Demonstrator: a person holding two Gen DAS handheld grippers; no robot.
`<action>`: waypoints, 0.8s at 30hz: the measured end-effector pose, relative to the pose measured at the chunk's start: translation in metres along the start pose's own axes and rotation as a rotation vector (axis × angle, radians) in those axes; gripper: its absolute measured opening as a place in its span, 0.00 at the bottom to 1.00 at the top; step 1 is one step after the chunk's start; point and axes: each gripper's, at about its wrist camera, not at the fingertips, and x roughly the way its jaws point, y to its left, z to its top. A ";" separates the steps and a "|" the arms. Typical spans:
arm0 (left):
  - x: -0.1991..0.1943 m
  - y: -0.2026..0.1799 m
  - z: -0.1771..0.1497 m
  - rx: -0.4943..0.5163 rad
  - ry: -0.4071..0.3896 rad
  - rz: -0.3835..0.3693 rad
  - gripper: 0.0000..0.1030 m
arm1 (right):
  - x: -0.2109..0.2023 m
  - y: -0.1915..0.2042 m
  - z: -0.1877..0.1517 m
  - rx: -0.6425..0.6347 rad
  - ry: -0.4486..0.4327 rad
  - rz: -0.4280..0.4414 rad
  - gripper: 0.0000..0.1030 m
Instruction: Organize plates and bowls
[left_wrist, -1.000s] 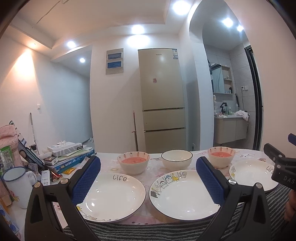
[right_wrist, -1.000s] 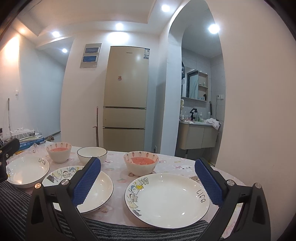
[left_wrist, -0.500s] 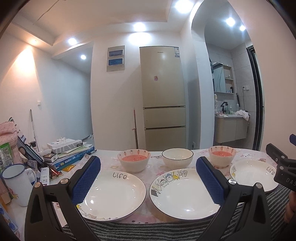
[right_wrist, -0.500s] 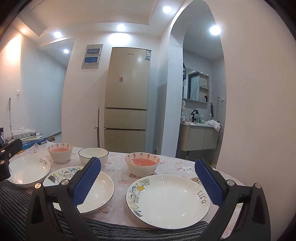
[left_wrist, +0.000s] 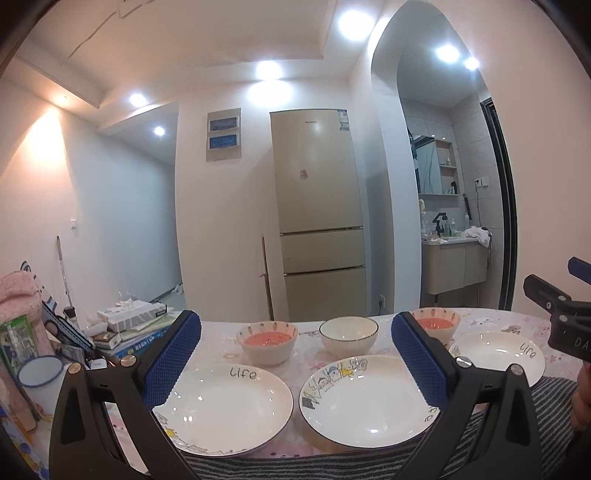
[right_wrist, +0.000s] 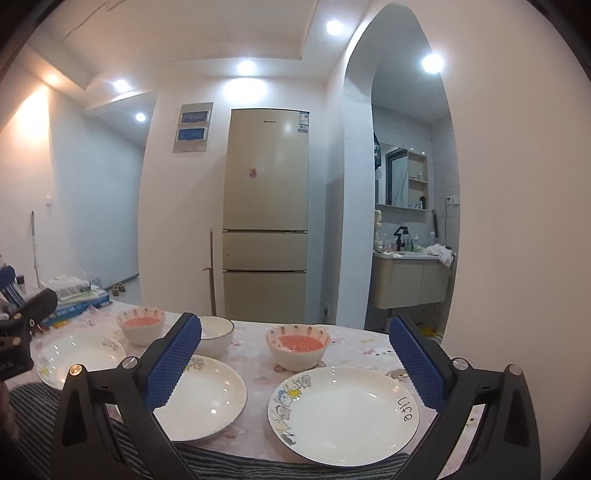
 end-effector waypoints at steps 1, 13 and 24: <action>-0.003 0.002 0.006 0.000 -0.004 0.000 1.00 | -0.003 0.001 0.007 0.004 0.001 0.008 1.00; -0.003 0.034 0.085 -0.064 -0.012 0.012 1.00 | 0.001 0.014 0.084 0.051 0.026 0.192 1.00; 0.033 0.063 0.131 -0.150 -0.053 0.075 1.00 | 0.056 0.029 0.142 0.190 0.035 0.283 1.00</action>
